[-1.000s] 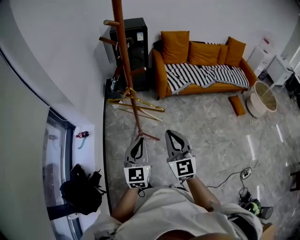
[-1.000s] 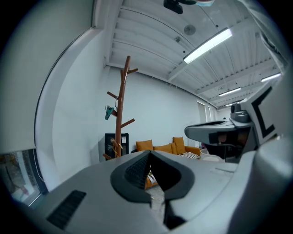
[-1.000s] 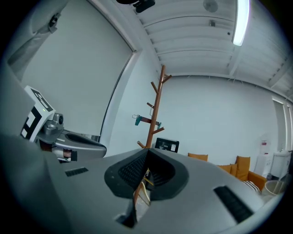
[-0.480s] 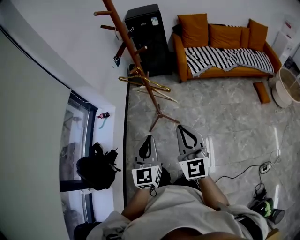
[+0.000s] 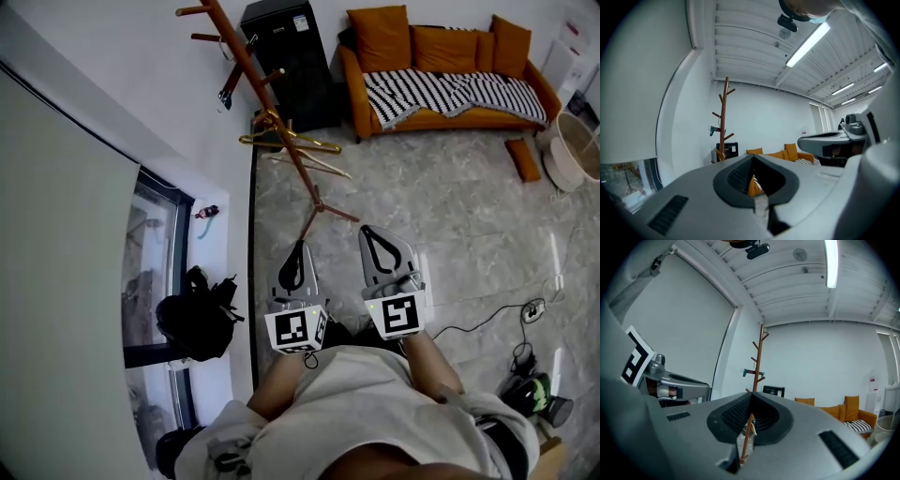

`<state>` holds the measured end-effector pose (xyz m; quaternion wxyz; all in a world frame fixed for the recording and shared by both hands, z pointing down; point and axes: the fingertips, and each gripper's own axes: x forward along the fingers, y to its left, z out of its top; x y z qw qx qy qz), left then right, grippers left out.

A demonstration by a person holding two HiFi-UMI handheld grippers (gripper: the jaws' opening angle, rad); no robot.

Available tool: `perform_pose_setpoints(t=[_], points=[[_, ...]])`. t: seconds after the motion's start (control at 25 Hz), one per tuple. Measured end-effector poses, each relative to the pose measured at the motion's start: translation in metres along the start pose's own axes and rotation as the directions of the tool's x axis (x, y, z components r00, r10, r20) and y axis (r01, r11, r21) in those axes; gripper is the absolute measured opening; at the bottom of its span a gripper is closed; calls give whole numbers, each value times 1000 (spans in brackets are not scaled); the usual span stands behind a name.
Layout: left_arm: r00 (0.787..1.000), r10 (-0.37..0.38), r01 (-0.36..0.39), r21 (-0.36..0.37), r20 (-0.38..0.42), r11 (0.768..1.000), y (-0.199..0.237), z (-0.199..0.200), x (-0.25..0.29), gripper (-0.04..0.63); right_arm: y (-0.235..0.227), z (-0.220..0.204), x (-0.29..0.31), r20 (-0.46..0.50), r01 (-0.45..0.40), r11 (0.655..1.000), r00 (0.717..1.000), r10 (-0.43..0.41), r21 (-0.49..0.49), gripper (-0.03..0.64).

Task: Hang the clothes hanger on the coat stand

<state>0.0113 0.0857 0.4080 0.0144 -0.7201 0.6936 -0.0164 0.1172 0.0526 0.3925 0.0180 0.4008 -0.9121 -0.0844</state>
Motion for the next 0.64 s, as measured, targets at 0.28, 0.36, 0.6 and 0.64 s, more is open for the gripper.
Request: perform_pose_setpoints(t=[0.28, 0.36, 0.6, 0.64], points=[[1000, -9, 9, 13, -1, 1000, 3, -2, 3, 9, 2, 0, 4, 12, 4, 1000, 1000, -4, -22, 5], [1000, 0, 0, 13, 1, 1000, 6, -2, 4, 9, 3, -2, 6, 4, -5, 999, 1000, 5, -35, 5], [1000, -2, 2, 23, -7, 1000, 5, 1, 4, 9, 9, 3, 8, 4, -28, 999, 1000, 28, -43, 5], [1000, -5, 5, 24, -9, 1000, 4, 1, 3, 9, 10, 5, 7, 6, -29, 999, 1000, 29, -41, 5]])
